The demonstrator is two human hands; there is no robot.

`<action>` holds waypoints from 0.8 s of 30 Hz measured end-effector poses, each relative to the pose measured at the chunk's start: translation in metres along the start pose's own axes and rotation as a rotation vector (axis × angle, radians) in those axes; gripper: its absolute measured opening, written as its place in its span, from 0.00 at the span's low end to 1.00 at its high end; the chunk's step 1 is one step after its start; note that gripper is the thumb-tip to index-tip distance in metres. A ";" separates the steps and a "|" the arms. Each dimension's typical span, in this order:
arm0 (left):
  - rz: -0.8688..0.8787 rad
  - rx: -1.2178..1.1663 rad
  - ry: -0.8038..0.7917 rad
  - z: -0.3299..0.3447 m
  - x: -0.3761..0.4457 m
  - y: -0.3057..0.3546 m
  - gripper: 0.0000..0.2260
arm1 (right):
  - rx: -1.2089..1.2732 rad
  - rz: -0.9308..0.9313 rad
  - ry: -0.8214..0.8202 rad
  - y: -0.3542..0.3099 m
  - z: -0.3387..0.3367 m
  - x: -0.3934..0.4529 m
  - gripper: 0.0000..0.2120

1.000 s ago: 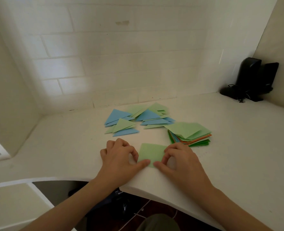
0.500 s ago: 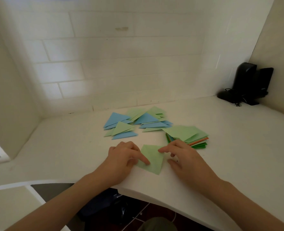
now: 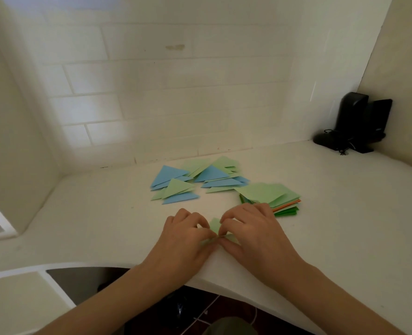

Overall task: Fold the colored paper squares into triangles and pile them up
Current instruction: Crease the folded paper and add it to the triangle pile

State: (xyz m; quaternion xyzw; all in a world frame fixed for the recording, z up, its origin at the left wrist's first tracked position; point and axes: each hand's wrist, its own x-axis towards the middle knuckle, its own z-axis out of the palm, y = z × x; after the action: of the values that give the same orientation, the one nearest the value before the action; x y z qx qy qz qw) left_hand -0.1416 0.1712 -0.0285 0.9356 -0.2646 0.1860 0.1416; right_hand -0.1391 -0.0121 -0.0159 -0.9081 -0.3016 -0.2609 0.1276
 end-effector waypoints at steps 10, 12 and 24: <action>-0.121 -0.131 0.082 0.003 -0.002 -0.036 0.13 | 0.265 0.281 -0.112 0.021 0.019 -0.009 0.18; -0.231 -0.191 0.084 0.003 -0.002 -0.034 0.10 | 0.302 0.340 -0.083 0.020 0.019 -0.010 0.14; -0.405 -0.043 -0.087 0.013 0.015 -0.021 0.14 | 0.178 0.650 -0.133 0.004 0.018 0.004 0.17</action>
State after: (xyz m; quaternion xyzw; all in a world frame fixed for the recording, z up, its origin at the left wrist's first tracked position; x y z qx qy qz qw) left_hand -0.1148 0.1768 -0.0368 0.9736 -0.0809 0.1077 0.1844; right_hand -0.1267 -0.0063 -0.0286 -0.9570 -0.0256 -0.1195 0.2631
